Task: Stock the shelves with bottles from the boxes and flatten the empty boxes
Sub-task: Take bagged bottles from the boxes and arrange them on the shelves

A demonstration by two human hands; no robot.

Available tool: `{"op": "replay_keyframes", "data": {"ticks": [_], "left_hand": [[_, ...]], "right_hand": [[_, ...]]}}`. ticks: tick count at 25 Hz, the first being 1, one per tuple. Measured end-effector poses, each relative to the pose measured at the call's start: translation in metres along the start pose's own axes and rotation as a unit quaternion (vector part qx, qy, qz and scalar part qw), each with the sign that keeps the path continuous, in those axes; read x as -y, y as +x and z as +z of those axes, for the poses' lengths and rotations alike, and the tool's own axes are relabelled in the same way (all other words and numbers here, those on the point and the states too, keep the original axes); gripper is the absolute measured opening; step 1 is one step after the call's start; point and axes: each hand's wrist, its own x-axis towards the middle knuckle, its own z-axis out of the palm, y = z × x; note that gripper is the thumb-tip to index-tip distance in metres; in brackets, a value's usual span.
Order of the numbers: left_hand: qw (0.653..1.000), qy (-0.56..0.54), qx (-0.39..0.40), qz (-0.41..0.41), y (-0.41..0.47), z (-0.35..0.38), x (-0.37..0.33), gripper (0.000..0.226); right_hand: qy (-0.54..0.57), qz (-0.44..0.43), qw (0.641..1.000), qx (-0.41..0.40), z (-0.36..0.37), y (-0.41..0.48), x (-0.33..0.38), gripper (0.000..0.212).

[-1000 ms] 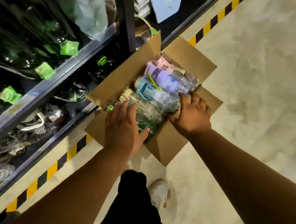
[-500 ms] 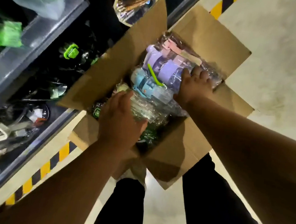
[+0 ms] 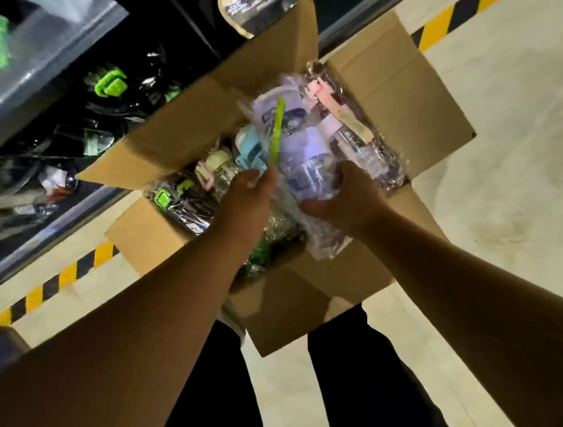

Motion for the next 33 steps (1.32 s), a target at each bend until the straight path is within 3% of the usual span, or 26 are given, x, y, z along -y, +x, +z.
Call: {"op": "replay_keyframes", "data": {"ticks": [3, 6, 7, 9, 12, 14, 16, 18, 20, 25, 30, 33], "left_hand": [[0.985, -0.158, 0.061, -0.025, 0.004, 0.003, -0.012, 0.082], [0.979, -0.196, 0.031, -0.038, 0.014, 0.008, -0.017, 0.104], [0.983, -0.179, -0.004, -0.047, 0.019, 0.009, -0.013, 0.11], [0.984, -0.157, -0.058, -0.062, 0.035, 0.007, 0.004, 0.116], [0.982, -0.151, -0.094, -0.064, 0.057, -0.002, 0.032, 0.113], [0.982, -0.15, -0.104, -0.046, 0.053, -0.01, 0.035, 0.113], [0.981, -0.159, -0.103, -0.036, 0.047, -0.016, 0.036, 0.113], [0.98, -0.172, -0.093, -0.046, 0.04, -0.02, 0.037, 0.119], [0.982, -0.163, -0.082, -0.048, 0.035, -0.02, 0.037, 0.125], [0.983, -0.172, -0.062, -0.028, 0.034, -0.019, 0.041, 0.112], [0.983, -0.174, -0.054, -0.005, 0.04, -0.03, 0.052, 0.117], [0.983, -0.176, -0.048, -0.005, 0.037, -0.044, 0.054, 0.124]], "right_hand": [[0.122, -0.069, 0.99, 0.033, 0.001, -0.026, 0.003, 0.061], [0.196, -0.118, 0.971, 0.063, -0.003, -0.037, -0.002, 0.054], [0.164, -0.111, 0.98, 0.022, -0.007, -0.03, -0.006, 0.048], [0.0, -0.017, 0.996, -0.089, -0.016, -0.001, -0.018, 0.049], [-0.174, 0.073, 0.98, -0.07, -0.016, 0.041, -0.02, 0.083], [-0.226, 0.077, 0.966, -0.096, -0.008, 0.059, -0.02, 0.087], [-0.218, 0.087, 0.963, -0.132, -0.002, 0.068, -0.019, 0.084], [-0.209, 0.088, 0.966, -0.124, 0.005, 0.07, -0.012, 0.085], [-0.269, 0.058, 0.956, -0.104, 0.015, 0.07, -0.005, 0.085], [-0.255, 0.046, 0.956, -0.14, 0.021, 0.077, -0.003, 0.086], [-0.205, 0.078, 0.975, -0.029, 0.015, 0.087, -0.017, 0.093], [-0.175, 0.062, 0.981, -0.06, 0.008, 0.069, -0.013, 0.089]]}}
